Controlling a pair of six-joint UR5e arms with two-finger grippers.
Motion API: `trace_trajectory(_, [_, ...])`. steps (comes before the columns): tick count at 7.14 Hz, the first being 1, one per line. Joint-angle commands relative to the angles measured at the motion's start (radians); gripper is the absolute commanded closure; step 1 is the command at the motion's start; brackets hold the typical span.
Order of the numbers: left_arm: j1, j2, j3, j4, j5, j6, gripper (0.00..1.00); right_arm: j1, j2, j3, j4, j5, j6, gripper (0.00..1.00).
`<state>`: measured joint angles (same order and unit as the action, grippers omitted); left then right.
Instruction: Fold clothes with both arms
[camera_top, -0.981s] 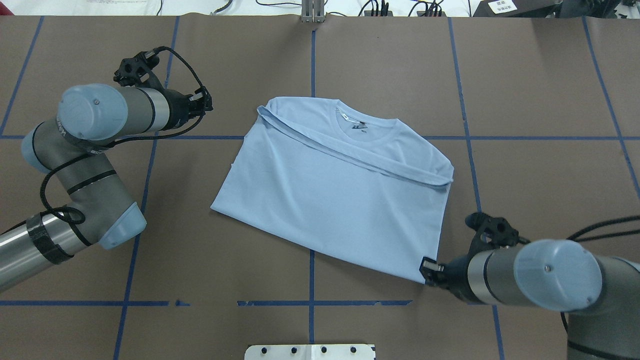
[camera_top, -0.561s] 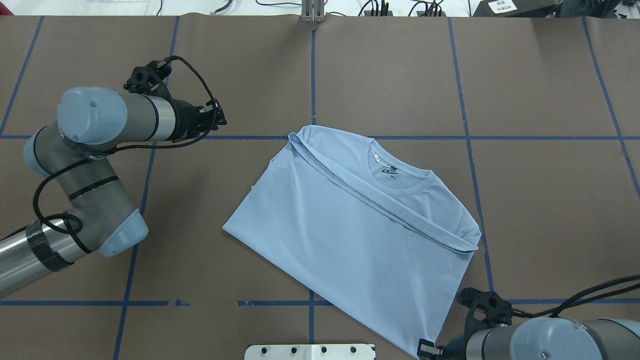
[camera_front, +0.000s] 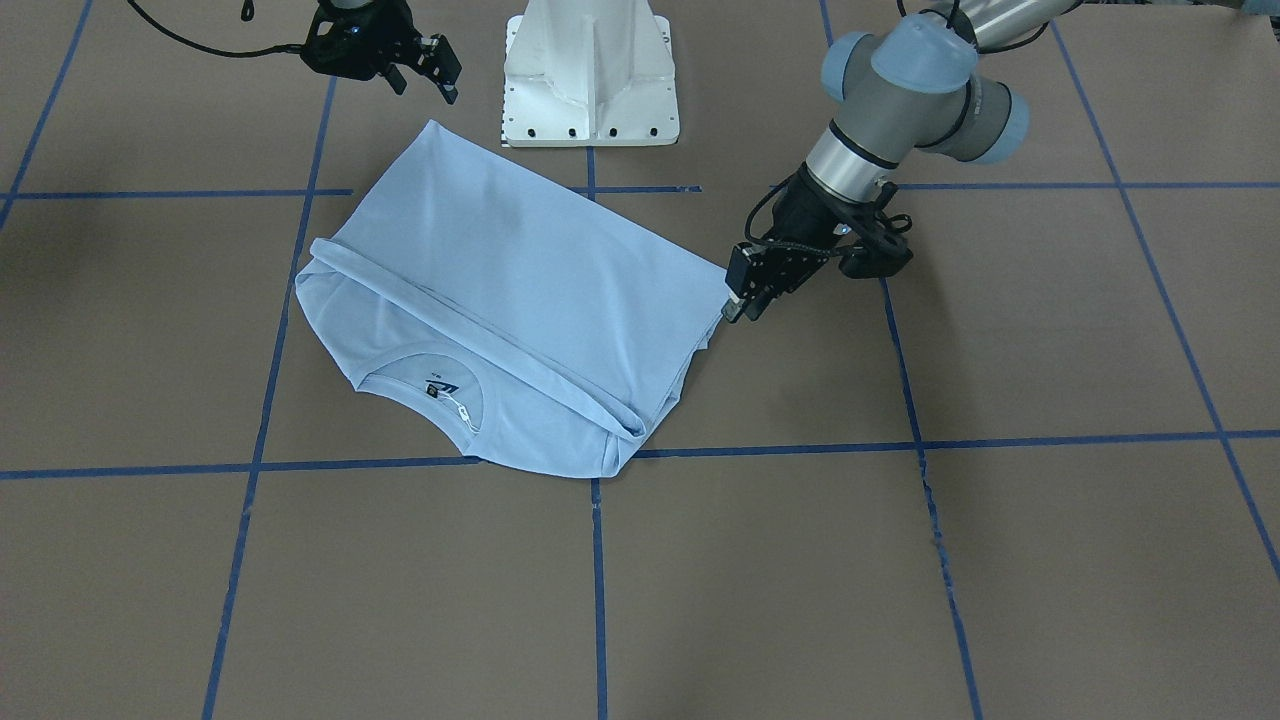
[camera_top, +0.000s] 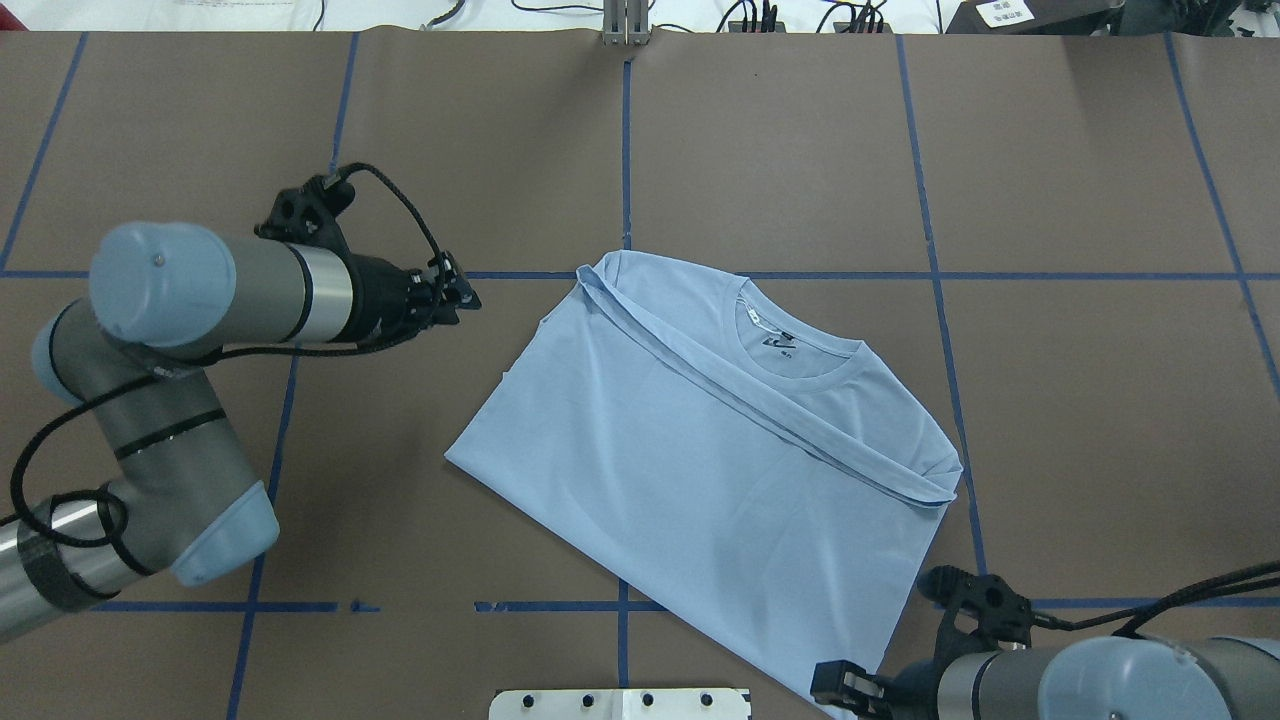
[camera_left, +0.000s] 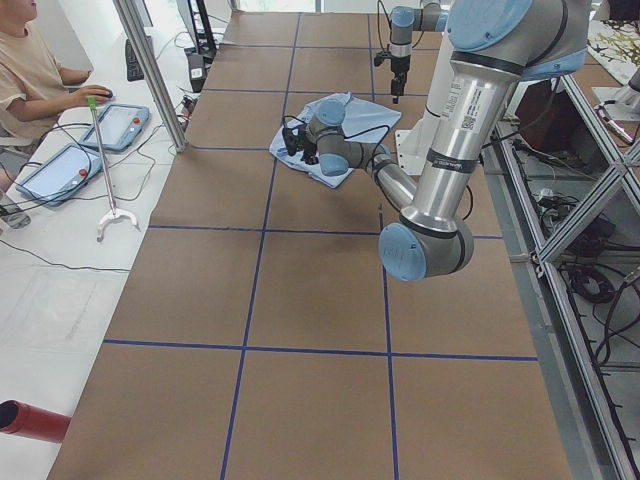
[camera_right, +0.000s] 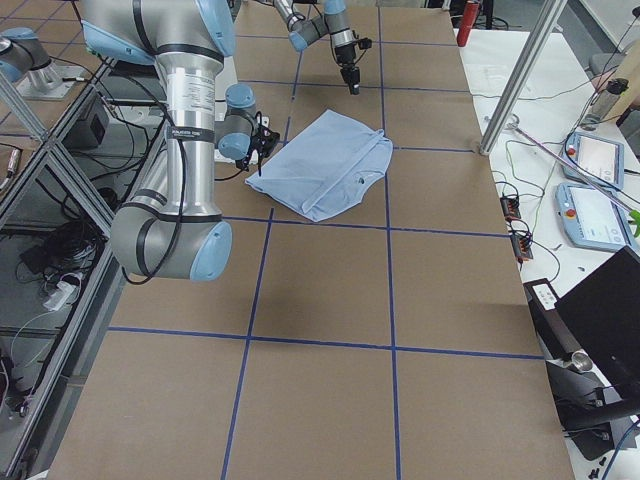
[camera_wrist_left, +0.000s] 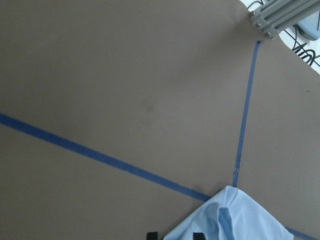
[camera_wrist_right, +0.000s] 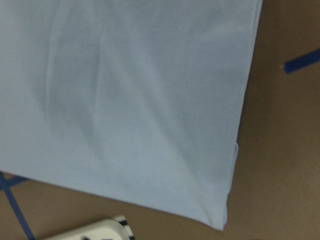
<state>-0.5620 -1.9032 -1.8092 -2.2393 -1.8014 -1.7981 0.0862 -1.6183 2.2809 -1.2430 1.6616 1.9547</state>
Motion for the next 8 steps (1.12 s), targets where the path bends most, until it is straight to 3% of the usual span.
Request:
trace_trajectory(1, [0.103, 0.023, -0.016, 0.131, 0.004, -0.072, 0.47, 0.146, 0.044, -0.012, 0.004, 0.001, -0.008, 0.00])
trace_trajectory(3, [0.135, 0.023, 0.002, 0.156, 0.071, -0.075, 0.49, 0.153, 0.072, -0.047, 0.004, -0.002, -0.008, 0.00])
trace_trajectory(7, [0.139, 0.019, 0.038, 0.158, 0.074, -0.075, 0.51, 0.155, 0.072, -0.057, 0.004, -0.002, -0.010, 0.00])
trace_trajectory(8, [0.140, 0.004, 0.024, 0.228, 0.074, -0.075, 0.50, 0.155, 0.072, -0.057, 0.004, -0.002, -0.010, 0.00])
